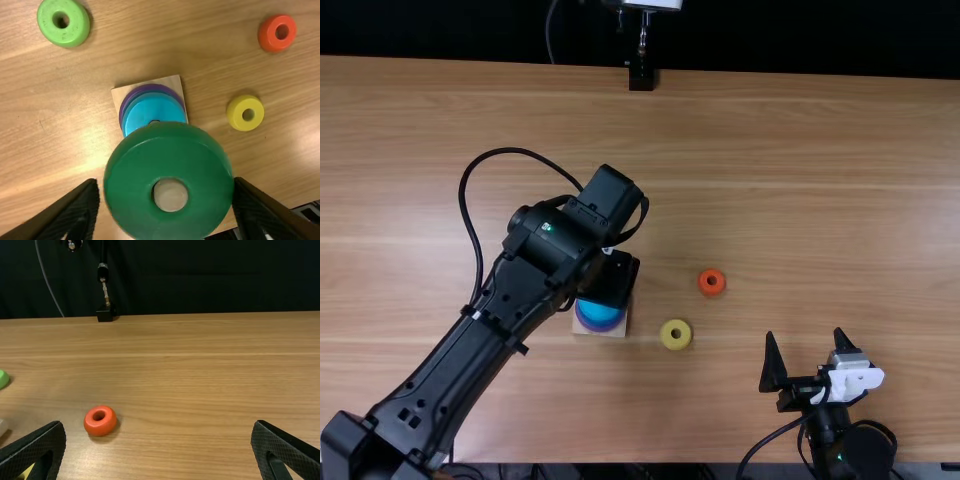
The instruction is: Build the Hanoi tower: stack the rings onto the peg from bottom to top in this color order: purple, dark blue, light blue, dark green, light green, yellow, orange.
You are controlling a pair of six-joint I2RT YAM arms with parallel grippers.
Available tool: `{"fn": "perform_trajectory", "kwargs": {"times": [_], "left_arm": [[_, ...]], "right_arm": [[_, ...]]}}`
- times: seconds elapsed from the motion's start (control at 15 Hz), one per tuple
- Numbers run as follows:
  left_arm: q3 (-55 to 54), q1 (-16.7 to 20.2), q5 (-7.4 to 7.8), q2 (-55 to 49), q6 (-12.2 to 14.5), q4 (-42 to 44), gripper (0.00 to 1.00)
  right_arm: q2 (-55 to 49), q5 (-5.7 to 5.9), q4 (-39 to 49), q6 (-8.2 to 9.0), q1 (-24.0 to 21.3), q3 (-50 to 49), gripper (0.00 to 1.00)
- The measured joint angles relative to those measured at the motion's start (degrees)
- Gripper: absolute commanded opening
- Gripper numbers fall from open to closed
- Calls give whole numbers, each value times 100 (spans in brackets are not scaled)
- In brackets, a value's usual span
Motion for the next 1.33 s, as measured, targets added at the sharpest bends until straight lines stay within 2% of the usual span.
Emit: {"fn": "perform_trajectory", "kwargs": {"times": [0.27, 0.6, 0.73, 0.87, 1.0, 1.13, 1.33], "left_arm": [[-72, 184, 195, 0, 2, 382, 100], [348, 713, 190, 15, 24, 1113, 100], [726, 1003, 37, 275, 337, 1198, 100], [791, 1213, -188, 772, 1045, 1211, 100], [791, 1320, -249, 1178, 1547, 1215, 100], [791, 1421, -254, 1475, 1814, 1222, 100], [791, 1534, -271, 2004, 1961, 1637, 100]], "right_arm": [[0, 0, 0, -2, 0, 0, 100], [0, 0, 0, 0, 0, 0, 100], [0, 0, 0, 0, 0, 0, 100], [0, -2, 0, -2, 0, 0, 100], [0, 0, 2, 0, 0, 0, 100], [0, 0, 2, 0, 0, 0, 100], [0, 2, 0, 0, 0, 0, 100]]}}
